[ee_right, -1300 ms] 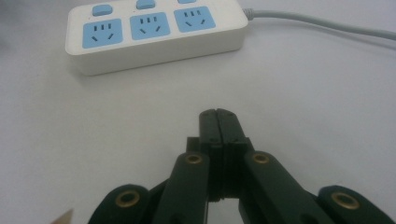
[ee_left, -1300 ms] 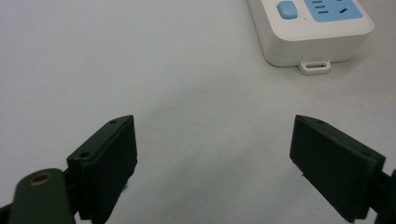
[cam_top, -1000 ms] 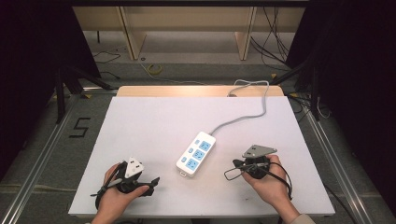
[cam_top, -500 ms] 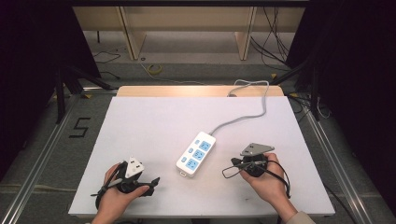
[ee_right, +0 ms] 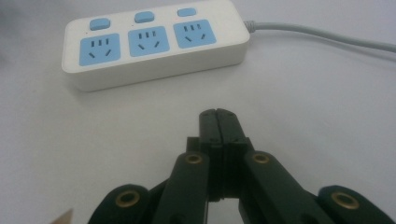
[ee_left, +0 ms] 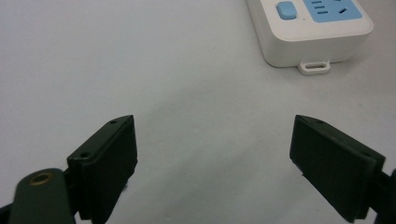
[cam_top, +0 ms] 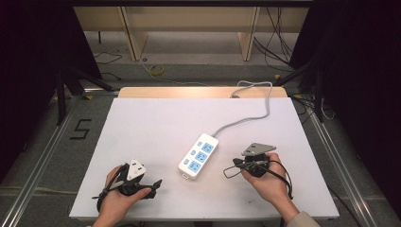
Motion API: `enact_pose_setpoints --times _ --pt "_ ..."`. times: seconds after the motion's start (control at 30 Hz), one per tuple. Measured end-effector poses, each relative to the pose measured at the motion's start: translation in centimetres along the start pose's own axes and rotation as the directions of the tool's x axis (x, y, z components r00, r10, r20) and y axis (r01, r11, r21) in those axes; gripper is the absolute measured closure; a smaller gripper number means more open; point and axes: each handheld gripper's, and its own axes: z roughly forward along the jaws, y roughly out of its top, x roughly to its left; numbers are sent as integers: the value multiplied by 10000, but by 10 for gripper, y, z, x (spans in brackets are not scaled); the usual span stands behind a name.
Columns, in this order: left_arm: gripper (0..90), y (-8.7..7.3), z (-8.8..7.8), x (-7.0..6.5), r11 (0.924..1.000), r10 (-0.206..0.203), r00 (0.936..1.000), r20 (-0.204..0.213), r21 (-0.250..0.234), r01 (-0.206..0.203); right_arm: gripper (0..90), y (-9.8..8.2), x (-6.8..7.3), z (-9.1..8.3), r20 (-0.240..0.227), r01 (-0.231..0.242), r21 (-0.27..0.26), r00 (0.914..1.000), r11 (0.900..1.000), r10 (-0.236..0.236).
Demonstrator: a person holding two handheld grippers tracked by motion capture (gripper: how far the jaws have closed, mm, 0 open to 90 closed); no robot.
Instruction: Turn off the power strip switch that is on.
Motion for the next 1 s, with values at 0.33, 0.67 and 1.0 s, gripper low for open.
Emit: enact_pose_setpoints --times 0.33,0.67,1.0 --pt "146 0 0 0 10000 -2 10000 4 0 2 900 3 -1 2 -21 -51 25 10000 10000 51" --pt "146 0 0 0 10000 -1 10000 4 -5 1 900 6 -1 4 -56 -73 43 10000 10000 73" --pt "146 0 0 0 10000 -28 10000 3 -18 28 900 10 0 6 -69 -11 104 10000 9999 12"
